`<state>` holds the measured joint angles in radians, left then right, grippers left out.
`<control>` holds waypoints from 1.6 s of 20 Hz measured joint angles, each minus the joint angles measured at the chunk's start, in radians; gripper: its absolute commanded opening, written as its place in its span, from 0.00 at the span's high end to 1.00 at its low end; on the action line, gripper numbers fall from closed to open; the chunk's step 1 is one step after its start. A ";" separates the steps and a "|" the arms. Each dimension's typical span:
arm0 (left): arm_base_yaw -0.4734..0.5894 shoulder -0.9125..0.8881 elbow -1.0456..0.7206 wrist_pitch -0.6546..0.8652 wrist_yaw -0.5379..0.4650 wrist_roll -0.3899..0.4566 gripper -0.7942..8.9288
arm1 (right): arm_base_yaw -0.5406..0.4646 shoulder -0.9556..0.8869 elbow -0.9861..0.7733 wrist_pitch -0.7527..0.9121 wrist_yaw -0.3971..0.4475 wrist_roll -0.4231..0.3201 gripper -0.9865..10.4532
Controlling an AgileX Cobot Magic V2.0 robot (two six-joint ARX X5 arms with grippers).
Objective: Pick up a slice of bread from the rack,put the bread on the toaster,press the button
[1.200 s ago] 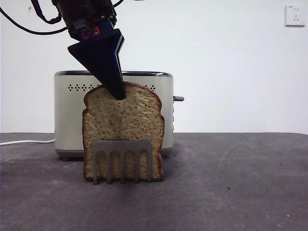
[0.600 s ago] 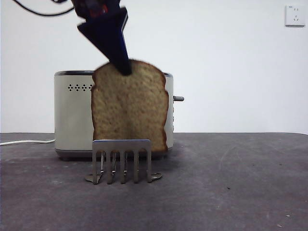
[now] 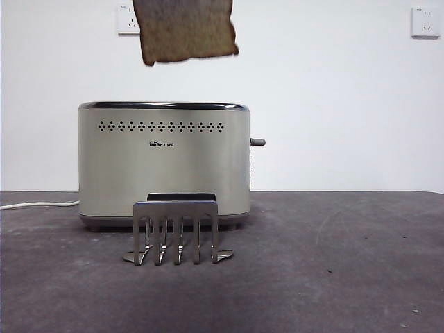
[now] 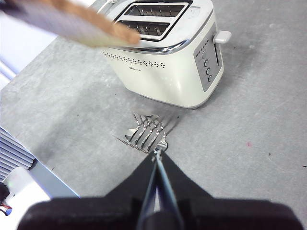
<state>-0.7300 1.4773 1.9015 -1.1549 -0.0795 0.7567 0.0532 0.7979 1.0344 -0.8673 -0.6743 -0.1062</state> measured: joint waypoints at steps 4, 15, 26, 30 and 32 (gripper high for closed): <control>0.066 0.003 0.009 0.045 -0.047 0.090 0.93 | 0.000 0.008 0.000 0.000 -0.002 -0.007 0.92; 0.221 0.116 0.010 0.136 0.053 0.171 0.93 | 0.019 0.074 0.000 0.000 -0.003 -0.014 0.92; 0.247 0.164 0.010 0.077 0.122 0.197 0.93 | 0.019 0.091 0.000 0.000 -0.003 -0.022 0.92; 0.284 0.211 0.010 0.079 0.161 0.205 0.93 | 0.019 0.091 0.000 0.000 -0.003 -0.023 0.92; 0.290 0.251 0.010 0.087 0.186 0.209 0.93 | 0.019 0.091 0.000 0.000 -0.003 -0.025 0.92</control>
<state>-0.4404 1.7279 1.9114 -1.0676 0.1062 0.9653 0.0719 0.8890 1.0344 -0.8669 -0.6777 -0.1310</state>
